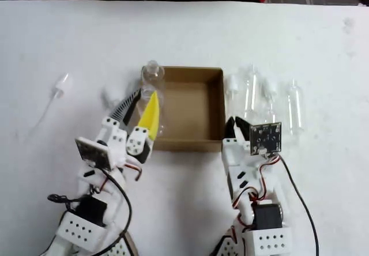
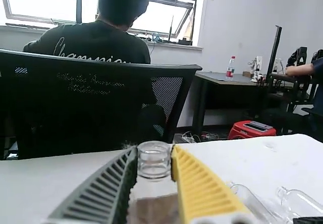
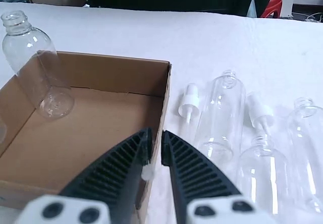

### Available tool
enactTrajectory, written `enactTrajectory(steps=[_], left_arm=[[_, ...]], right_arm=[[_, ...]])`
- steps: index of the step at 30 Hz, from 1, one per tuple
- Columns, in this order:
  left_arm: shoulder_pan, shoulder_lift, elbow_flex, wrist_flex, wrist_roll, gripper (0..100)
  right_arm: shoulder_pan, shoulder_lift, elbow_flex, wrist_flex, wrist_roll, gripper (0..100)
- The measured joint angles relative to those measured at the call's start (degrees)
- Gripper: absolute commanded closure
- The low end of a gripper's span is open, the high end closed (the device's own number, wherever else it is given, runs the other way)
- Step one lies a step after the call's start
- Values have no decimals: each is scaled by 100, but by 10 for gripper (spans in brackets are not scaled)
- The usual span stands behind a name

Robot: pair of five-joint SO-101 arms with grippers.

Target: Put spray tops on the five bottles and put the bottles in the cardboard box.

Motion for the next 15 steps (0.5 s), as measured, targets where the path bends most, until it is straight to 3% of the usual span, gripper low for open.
enactTrajectory(steps=[6,15], left_arm=[[-9,431,0,-378,-88,979],[-149,2295,-44,-1758,-88,979]], right_arm=[[0,0,0,0,0,977],[0,0,0,0,0,977]])
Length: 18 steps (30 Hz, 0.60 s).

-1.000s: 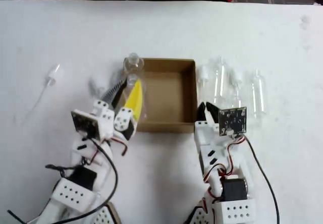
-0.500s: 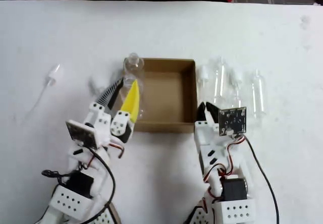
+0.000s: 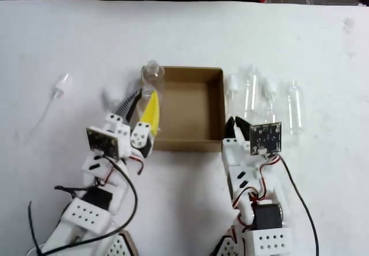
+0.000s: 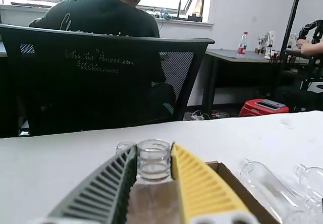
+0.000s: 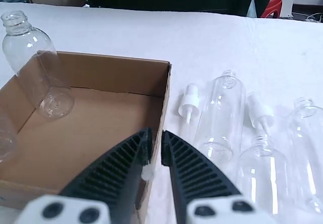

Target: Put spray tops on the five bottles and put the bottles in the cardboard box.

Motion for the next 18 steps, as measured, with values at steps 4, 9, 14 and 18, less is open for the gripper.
enactTrajectory(steps=[4,9,14,18], left_arm=[[0,695,-35,-527,0,979],[0,1160,-44,-563,0,979],[0,1284,-53,-563,0,979],[0,1284,-53,-563,-18,979]], right_arm=[[0,0,0,0,0,977],[0,0,0,0,0,977],[0,0,0,114,0,977],[0,0,0,132,0,977]])
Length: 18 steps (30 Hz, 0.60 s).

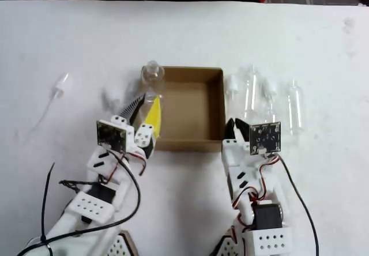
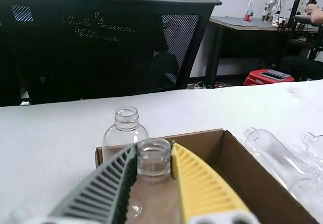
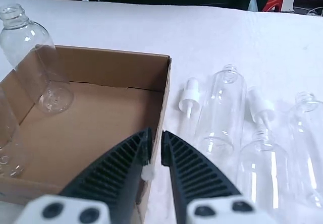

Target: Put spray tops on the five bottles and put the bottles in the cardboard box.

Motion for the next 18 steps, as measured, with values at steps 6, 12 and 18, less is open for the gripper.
enactTrajectory(steps=[6,12,18], left_arm=[[-9,53,0,0,0,979],[-26,53,0,0,0,979],[-26,53,0,141,0,875]], right_arm=[[0,0,0,0,0,977],[0,0,0,0,0,977],[0,0,0,0,0,977]])
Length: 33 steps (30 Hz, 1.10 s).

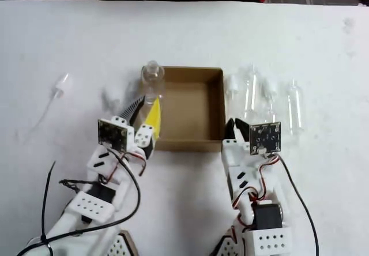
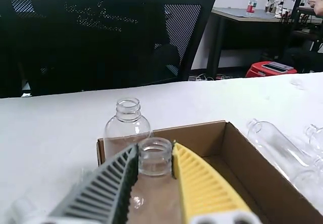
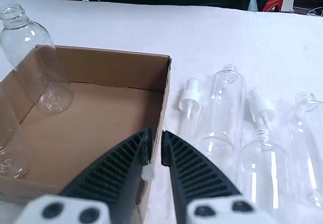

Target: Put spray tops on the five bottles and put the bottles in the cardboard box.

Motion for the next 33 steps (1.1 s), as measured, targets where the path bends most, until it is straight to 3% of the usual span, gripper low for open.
enactTrajectory(steps=[3,20,24,33], left_arm=[[0,0,0,9,0,837],[-176,-378,0,431,0,845],[-246,-1134,35,1081,35,842],[-290,-3543,79,3604,343,842]], right_arm=[[0,0,0,0,0,977],[0,0,0,0,0,977],[0,0,0,0,18,978],[0,0,0,0,765,978]])
